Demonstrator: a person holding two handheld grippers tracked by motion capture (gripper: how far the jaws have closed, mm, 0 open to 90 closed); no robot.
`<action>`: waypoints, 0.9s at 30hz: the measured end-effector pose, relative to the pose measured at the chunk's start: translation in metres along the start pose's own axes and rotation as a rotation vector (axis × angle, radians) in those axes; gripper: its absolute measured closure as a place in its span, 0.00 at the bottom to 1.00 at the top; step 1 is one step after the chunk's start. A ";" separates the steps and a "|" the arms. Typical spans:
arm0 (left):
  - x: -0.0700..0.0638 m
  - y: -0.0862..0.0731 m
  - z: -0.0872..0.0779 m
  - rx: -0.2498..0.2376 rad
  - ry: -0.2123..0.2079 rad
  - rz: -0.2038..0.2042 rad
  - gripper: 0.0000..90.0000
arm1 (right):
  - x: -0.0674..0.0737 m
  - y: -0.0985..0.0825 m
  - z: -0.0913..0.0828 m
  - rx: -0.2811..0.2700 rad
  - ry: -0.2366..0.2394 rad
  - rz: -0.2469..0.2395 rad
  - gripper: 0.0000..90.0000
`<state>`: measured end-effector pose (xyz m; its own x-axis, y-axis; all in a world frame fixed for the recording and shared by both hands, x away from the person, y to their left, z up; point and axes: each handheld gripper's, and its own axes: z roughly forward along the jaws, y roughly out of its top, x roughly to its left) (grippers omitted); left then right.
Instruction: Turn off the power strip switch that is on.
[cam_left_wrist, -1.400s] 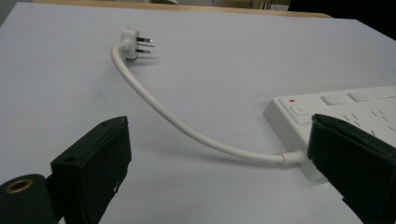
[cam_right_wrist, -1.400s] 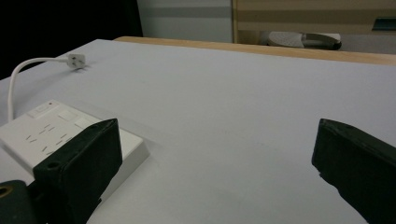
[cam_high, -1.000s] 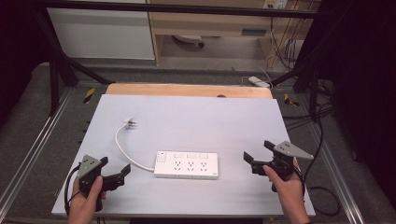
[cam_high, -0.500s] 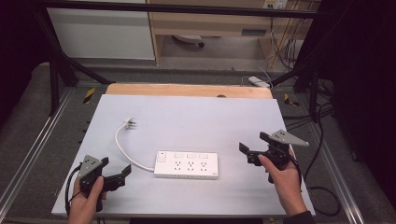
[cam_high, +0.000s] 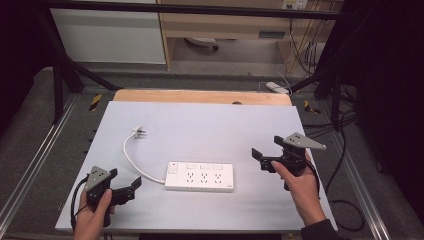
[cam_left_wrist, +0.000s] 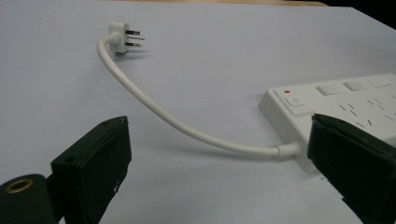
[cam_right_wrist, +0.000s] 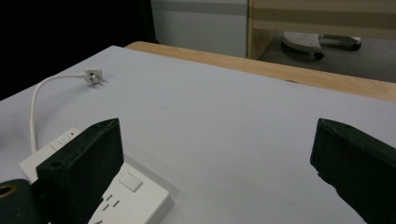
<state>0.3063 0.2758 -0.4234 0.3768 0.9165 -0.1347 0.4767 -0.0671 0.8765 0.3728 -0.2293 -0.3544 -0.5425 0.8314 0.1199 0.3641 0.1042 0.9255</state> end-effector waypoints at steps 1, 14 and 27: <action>0.000 0.000 0.000 0.000 0.000 0.000 0.07 | 0.001 0.001 0.000 0.001 0.002 -0.002 0.03; -0.001 0.000 0.001 0.007 -0.005 0.009 0.07 | 0.009 0.018 0.006 -0.007 0.020 -0.031 0.09; -0.003 0.000 0.002 0.014 -0.008 0.024 0.07 | 0.019 0.025 0.017 -0.008 0.027 -0.067 0.23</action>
<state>0.3067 0.2722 -0.4243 0.3948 0.9112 -0.1178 0.4784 -0.0944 0.8731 0.3842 -0.2013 -0.3348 -0.5857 0.8078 0.0668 0.3204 0.1550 0.9345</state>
